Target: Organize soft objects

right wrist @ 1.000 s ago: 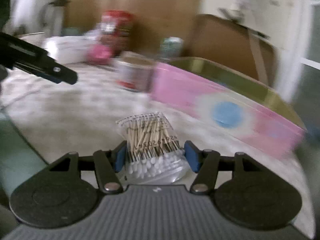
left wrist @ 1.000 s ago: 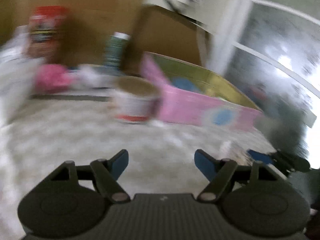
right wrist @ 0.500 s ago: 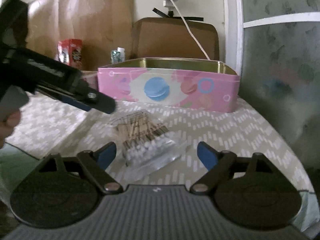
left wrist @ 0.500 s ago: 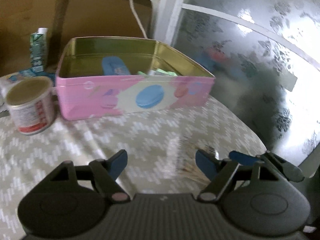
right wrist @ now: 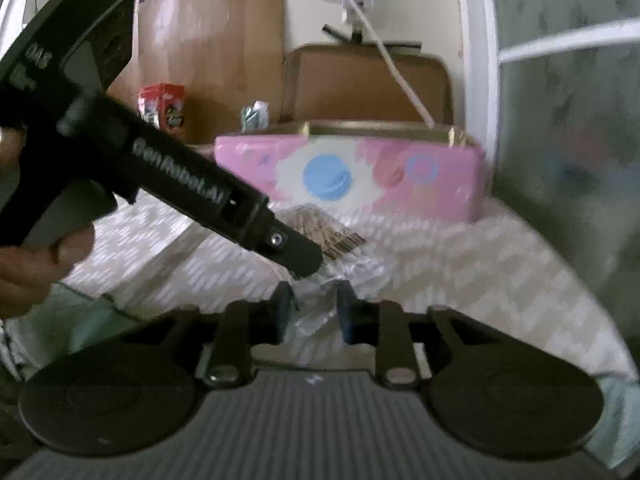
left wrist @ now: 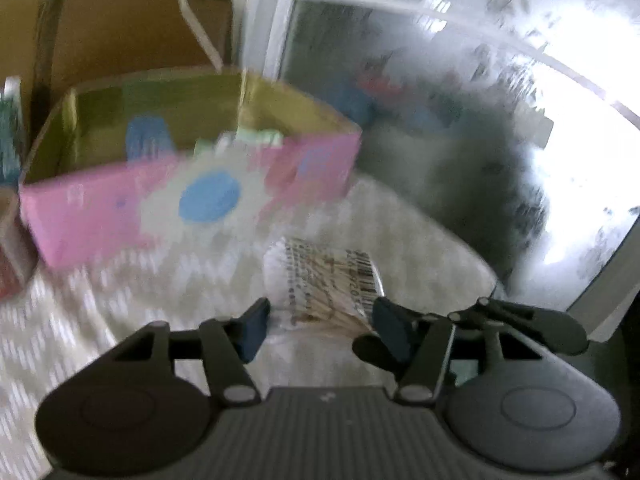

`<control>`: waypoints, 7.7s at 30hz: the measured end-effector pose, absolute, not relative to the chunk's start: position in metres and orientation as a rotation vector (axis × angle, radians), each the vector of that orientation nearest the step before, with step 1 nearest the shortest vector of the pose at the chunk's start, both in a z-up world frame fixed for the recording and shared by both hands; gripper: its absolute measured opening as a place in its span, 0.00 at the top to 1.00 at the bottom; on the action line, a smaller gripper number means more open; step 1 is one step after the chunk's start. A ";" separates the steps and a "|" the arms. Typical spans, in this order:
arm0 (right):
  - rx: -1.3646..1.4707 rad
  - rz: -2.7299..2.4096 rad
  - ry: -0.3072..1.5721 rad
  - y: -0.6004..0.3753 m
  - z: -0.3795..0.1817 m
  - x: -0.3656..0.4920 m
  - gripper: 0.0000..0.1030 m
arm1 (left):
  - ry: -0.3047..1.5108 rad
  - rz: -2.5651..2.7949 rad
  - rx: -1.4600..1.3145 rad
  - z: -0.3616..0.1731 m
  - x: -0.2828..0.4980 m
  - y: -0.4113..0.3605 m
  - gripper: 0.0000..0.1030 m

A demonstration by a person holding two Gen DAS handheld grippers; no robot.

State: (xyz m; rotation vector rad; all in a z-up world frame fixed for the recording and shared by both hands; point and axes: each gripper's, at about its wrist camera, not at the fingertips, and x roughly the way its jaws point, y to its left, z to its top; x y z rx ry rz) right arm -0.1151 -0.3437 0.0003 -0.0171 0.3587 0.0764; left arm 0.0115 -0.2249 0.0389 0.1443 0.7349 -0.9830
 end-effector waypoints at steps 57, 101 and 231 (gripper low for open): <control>-0.227 0.450 0.538 -0.067 0.047 0.177 0.46 | 0.428 -0.096 -0.386 0.020 0.065 0.110 0.17; -0.030 0.487 0.547 -0.186 0.011 -0.019 0.36 | 0.741 -0.588 -0.258 0.007 0.041 -0.027 0.40; -0.473 0.755 0.756 -0.144 0.043 0.032 0.29 | 0.546 -0.562 -0.413 0.016 0.058 0.078 0.28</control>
